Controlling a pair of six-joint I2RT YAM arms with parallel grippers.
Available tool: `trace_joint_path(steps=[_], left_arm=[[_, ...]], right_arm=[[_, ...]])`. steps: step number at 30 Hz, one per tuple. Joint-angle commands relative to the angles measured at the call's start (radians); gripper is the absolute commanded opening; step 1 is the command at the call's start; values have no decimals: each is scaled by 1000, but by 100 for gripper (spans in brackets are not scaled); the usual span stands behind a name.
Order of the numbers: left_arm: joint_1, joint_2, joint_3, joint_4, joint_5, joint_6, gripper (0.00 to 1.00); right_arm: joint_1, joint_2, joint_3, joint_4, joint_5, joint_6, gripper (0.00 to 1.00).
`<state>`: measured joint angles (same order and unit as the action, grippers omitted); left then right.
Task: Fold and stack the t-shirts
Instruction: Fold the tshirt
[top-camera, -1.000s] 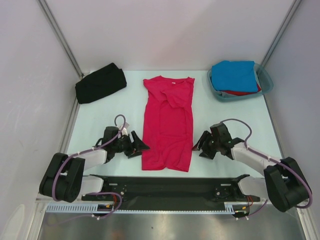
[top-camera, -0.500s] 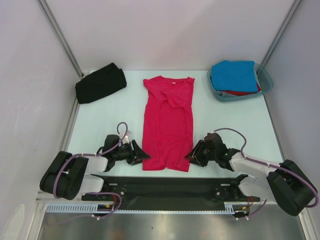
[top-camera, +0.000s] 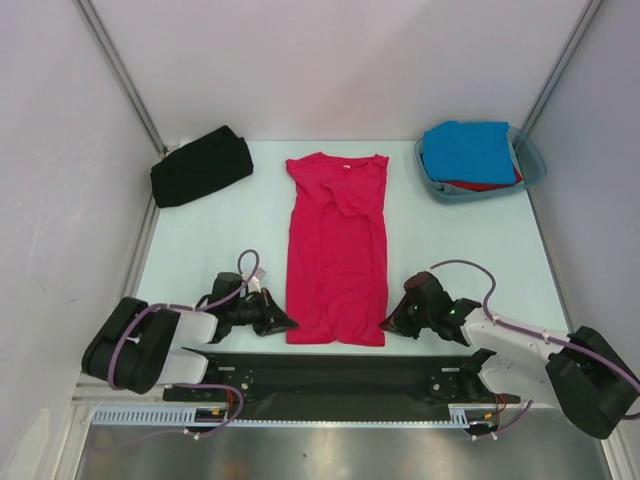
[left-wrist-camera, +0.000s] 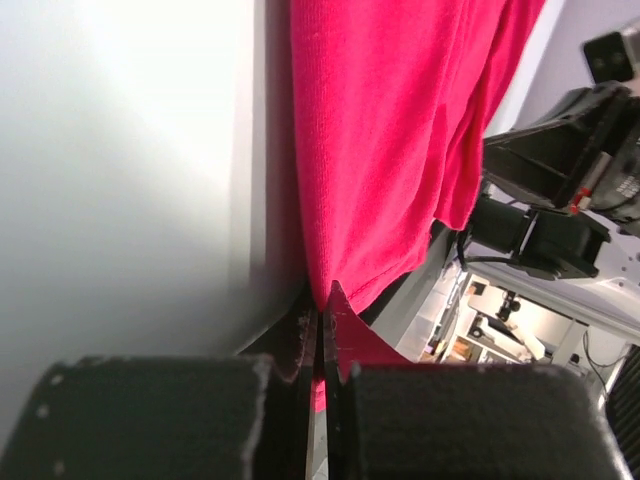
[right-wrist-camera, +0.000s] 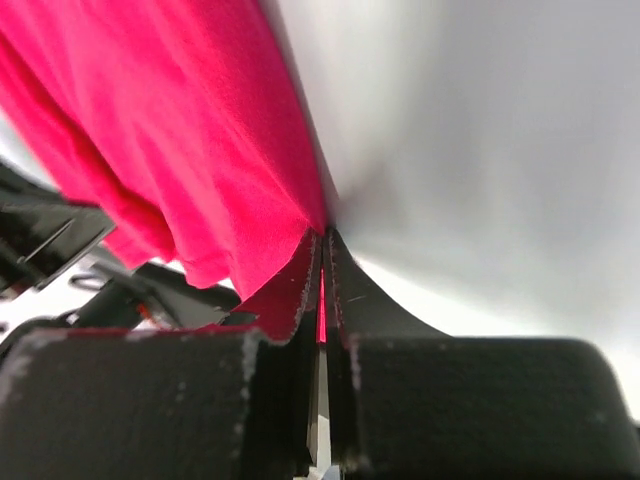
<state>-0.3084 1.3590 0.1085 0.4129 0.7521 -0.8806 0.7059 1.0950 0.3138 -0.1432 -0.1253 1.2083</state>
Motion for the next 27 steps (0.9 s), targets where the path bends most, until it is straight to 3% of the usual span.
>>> trace_joint_path(steps=[1,6,11,14,15,16,18,20,27], left_arm=[[-14,-29,-12,-325,-200,133,0],[-15,-139,-3,-460,-306,127,0],[-15,-158,-12,-468,-312,123,0],[-15,-123,-18,-421,-272,130,25],[-15,-92,-15,-386,-257,134,38],[-17,-80,-15,-370,-228,135,52],[-15,-66,-16,-352,-218,132,68],[-23,-83,-23,-338,-215,131,73],[-34,-274,28,-460,-289,134,77]], right_arm=[[9,-64,62,-246,125,-24,0],[9,-110,119,-371,233,-41,0],[9,-87,128,-394,251,-43,0],[17,-87,128,-371,243,-46,20],[24,-87,131,-366,246,-49,38],[29,-89,137,-375,254,-56,41],[62,-86,185,-415,312,-65,46],[96,-84,228,-469,358,-81,46],[251,48,482,-600,561,-168,39]])
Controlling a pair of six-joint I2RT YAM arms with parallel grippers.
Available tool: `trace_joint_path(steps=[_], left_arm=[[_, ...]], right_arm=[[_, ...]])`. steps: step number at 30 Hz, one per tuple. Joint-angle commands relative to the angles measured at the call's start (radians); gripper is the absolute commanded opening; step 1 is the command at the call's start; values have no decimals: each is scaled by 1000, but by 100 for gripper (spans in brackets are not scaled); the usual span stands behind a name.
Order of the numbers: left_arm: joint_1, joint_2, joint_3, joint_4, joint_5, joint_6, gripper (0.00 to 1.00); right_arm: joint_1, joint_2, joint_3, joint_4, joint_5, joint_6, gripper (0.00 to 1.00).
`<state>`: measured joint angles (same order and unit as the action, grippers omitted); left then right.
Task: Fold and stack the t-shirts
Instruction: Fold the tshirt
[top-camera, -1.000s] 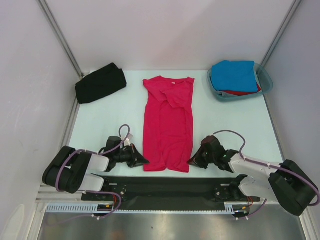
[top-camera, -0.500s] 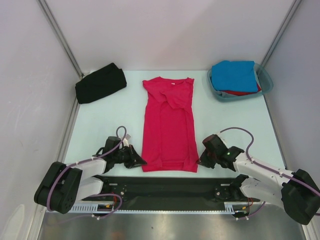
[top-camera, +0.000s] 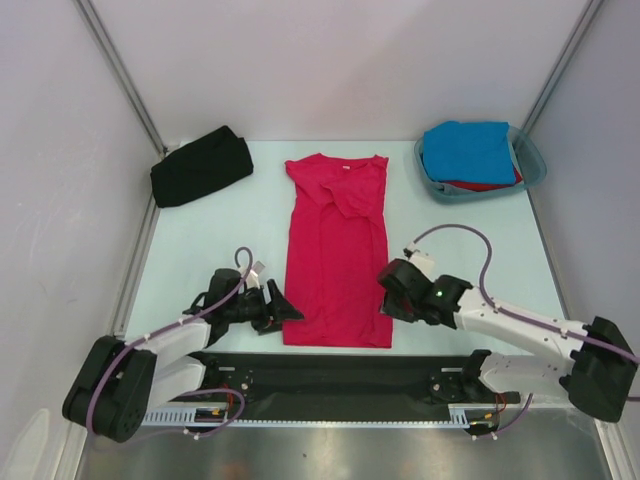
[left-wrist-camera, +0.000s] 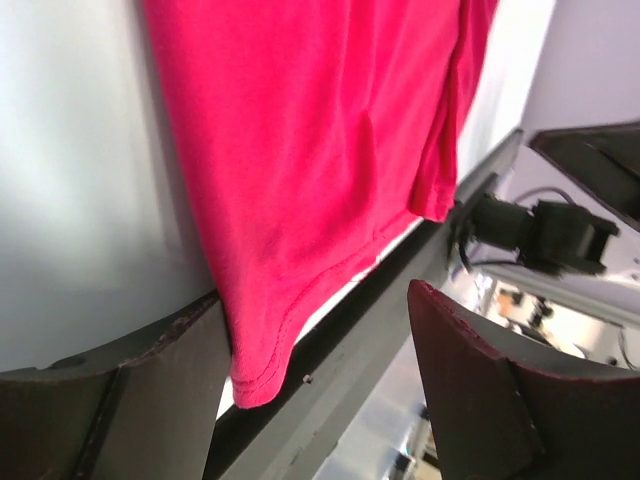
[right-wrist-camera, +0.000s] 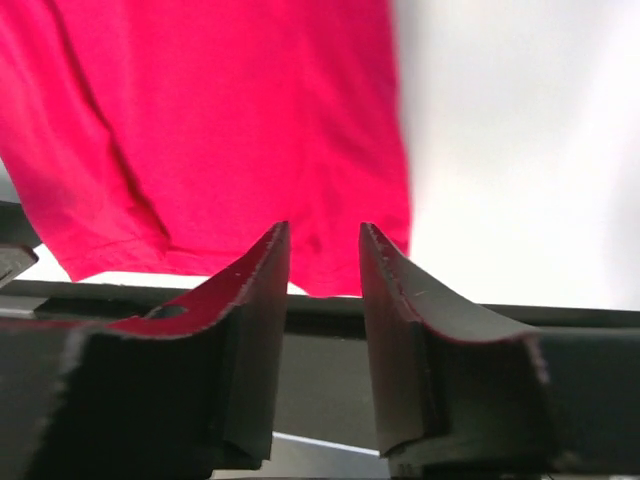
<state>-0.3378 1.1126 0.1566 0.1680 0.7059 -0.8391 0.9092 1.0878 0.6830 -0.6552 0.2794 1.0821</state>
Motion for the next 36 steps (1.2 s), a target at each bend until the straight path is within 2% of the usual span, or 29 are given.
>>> trace_joint_path(steps=[1,6,12,19,25,30,36], left_arm=[[-4,-54,-12,-232,-256,90,77],[-7,-59,32,-274,-290,106,77],[-9,-31,52,-275,-286,110,77],[-9,-49,54,-286,-296,110,78],[-9,-54,67,-303,-318,107,79],[-9,-69,90,-327,-333,106,79],[-9,-92,107,-360,-353,115,80]], right_arm=[[81,114,140,-122,174,-51,38],[177,291,277,-222,265,-19,29],[270,464,380,-311,323,39,29],[313,563,434,-367,342,96,34],[338,596,460,-357,331,124,44],[352,642,486,-333,313,125,45],[381,705,524,-391,311,192,44]])
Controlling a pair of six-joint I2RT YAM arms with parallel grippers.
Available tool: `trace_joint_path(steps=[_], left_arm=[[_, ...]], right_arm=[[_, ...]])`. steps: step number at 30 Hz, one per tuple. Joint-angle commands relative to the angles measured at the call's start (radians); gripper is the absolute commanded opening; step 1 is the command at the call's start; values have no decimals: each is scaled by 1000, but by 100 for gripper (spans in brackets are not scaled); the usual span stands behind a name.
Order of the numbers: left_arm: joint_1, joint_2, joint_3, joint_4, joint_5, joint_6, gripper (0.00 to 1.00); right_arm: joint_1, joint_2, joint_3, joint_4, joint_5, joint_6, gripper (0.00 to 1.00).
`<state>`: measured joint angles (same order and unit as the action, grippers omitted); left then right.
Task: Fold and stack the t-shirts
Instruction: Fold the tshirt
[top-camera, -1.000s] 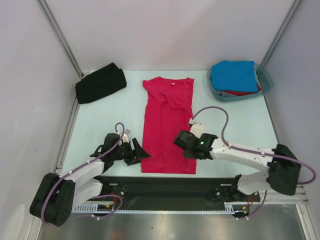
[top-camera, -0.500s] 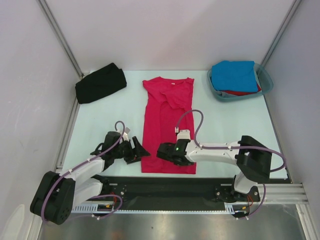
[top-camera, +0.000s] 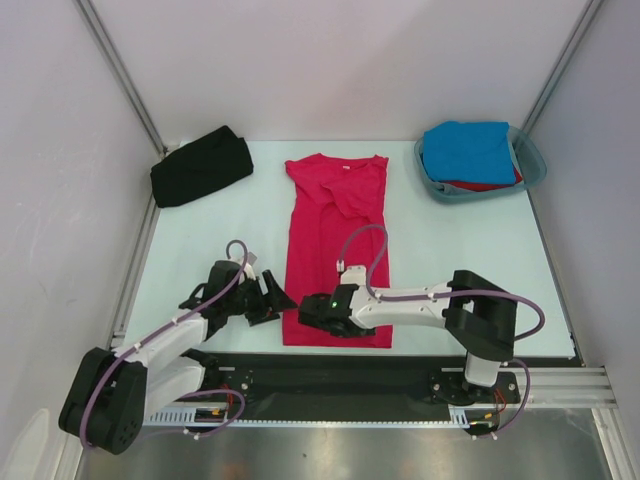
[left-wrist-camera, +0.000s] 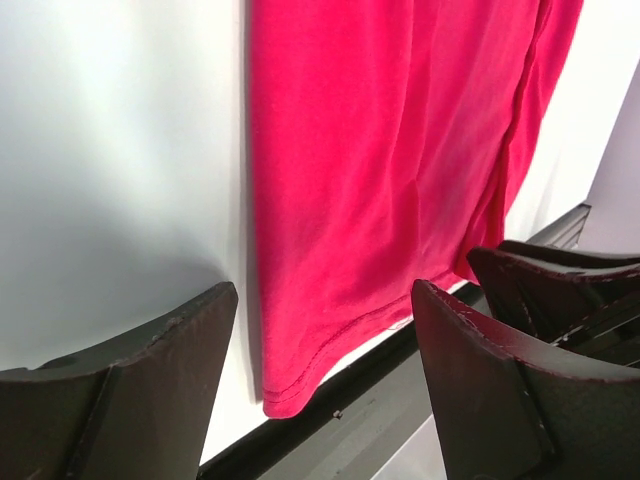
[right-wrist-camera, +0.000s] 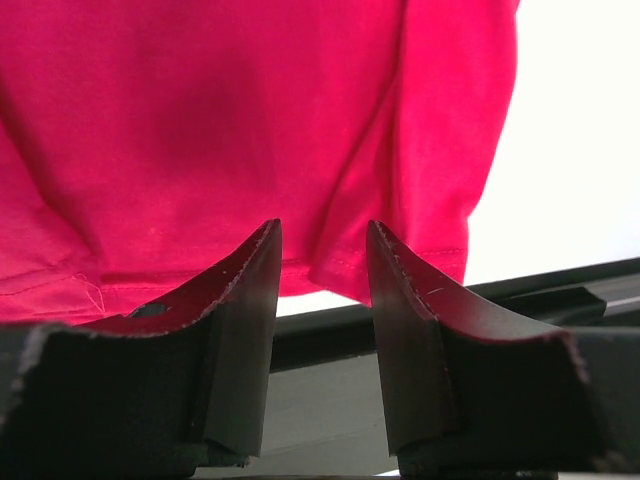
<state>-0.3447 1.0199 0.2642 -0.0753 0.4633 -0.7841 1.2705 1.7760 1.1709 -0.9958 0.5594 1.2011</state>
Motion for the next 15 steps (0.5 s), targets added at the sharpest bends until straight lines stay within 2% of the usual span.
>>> trace_joint_path(steps=[1,11,15], left_arm=[[-2,-1,-2,-119,-109,62,80],[-2,-30,-29,-103,-89,52,80],[-2,-24,-28,-101,-84,54,80]], right_arm=[[21,19,36,-61,33,83,44],[44,80,36,-116,39,153,45],[44,83,32,-109,36,153,41]])
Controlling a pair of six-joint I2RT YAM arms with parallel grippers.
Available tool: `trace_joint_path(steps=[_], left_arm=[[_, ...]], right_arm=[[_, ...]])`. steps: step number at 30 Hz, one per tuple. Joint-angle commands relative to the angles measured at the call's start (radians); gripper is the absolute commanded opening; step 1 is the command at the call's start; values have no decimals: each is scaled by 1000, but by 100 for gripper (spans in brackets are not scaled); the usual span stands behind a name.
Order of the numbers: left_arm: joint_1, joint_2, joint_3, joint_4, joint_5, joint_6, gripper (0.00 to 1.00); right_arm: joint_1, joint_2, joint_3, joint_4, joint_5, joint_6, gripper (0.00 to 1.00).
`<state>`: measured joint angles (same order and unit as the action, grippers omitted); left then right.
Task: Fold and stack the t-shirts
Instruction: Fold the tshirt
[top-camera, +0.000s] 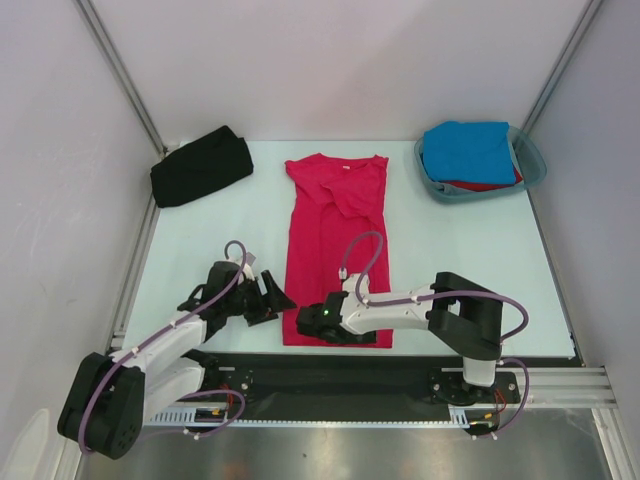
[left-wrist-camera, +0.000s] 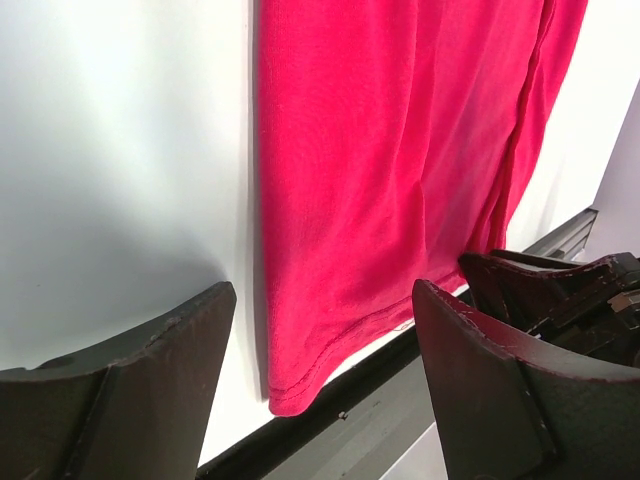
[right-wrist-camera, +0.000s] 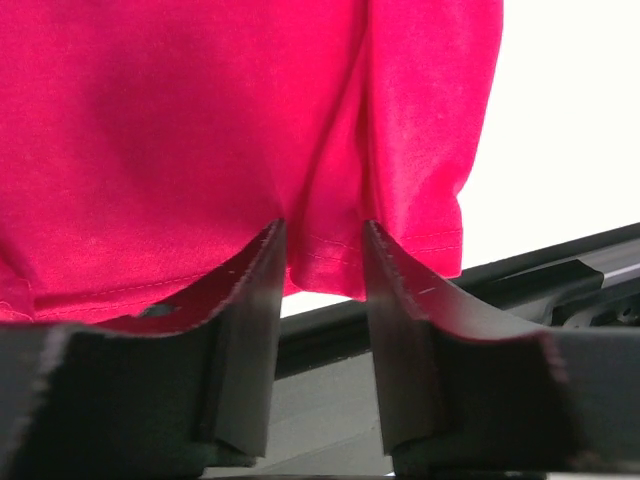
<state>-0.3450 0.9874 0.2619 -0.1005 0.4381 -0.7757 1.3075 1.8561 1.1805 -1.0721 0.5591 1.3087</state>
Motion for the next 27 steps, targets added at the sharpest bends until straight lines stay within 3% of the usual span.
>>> trace_joint_path(steps=[1,5,9,12,27], left_arm=[[-2,10,-26,-74,-59,46,80],[-2,16,-26,-73,-62,47,80],[-2,23,-23,-68,-59,50,81],[-2,31,-24,-65,-55,50,81],[-2,7,-33,-67,-52,44,81]], right_arm=[[9,3,21,-32,36,49,40],[12,0,21,-35,42,50,28],[19,-11,19,-45,47,53,8],[27,-18,21,-55,55,63,1],[209,-43,62,-233,111,247,0]])
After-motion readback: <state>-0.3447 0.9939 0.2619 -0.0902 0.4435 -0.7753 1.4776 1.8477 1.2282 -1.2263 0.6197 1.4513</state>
